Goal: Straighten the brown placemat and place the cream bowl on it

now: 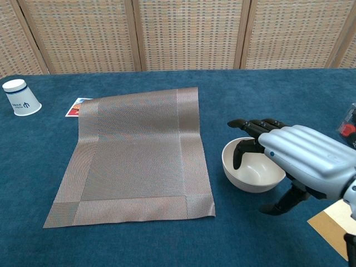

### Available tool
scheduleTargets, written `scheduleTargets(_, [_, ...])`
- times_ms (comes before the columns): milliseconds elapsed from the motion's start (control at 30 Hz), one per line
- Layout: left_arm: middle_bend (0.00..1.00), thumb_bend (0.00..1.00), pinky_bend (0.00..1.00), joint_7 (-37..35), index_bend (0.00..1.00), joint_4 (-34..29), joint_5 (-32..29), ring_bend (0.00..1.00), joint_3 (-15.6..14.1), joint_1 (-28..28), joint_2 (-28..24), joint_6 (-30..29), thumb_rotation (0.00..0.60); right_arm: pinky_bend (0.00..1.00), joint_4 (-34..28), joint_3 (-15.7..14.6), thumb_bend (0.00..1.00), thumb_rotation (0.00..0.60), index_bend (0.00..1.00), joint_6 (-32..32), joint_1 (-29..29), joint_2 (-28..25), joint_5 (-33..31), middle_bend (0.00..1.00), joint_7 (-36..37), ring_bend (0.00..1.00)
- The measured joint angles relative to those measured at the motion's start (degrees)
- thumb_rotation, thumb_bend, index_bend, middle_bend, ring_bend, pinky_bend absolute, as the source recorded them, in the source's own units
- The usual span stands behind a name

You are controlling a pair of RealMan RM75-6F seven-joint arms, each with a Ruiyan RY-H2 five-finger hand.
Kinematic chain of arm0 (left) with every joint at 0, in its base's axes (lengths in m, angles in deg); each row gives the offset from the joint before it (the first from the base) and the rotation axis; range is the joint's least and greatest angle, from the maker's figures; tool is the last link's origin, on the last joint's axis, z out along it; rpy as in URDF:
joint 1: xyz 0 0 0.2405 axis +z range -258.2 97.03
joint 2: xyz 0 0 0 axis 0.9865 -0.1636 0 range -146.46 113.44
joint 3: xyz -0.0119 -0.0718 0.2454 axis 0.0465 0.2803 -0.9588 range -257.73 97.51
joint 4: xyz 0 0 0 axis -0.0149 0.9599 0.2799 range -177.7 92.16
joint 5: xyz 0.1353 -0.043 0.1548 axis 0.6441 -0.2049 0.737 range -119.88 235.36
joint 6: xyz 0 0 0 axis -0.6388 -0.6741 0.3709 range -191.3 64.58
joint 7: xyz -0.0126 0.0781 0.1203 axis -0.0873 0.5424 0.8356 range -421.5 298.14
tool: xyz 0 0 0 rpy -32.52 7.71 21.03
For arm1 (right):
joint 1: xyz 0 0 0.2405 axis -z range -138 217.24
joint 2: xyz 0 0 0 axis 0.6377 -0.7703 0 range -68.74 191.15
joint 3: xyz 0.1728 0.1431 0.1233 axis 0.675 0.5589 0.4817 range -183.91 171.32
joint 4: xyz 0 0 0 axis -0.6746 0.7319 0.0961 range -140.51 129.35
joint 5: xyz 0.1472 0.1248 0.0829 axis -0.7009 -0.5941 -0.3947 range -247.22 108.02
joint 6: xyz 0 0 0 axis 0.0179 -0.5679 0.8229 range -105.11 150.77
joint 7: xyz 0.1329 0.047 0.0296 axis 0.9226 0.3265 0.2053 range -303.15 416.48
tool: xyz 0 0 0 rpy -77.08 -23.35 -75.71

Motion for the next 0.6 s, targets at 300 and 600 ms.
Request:
scheduleTargets(300, [0.00, 0.16, 0.00, -0.60, 0.00, -0.04, -0.09, 0.00, 0.83, 0.15, -0.15, 0.66, 0.600, 0.00, 2.65, 1.24, 0.33, 0.600, 0.39, 1.56, -1.46, 1.11, -4.90, 0.03, -0.30, 0.00])
scheduleTargets(600, [0.00, 0.16, 0.00, -0.85, 0.00, -0.15, 0.26, 0.00, 1.15, 0.35, -0.17, 0.83, 0.600, 0.00, 5.64, 1.23, 0.50, 0.600, 0.39, 3.16, -2.79, 3.07, -8.51, 0.02, -0.91, 0.00])
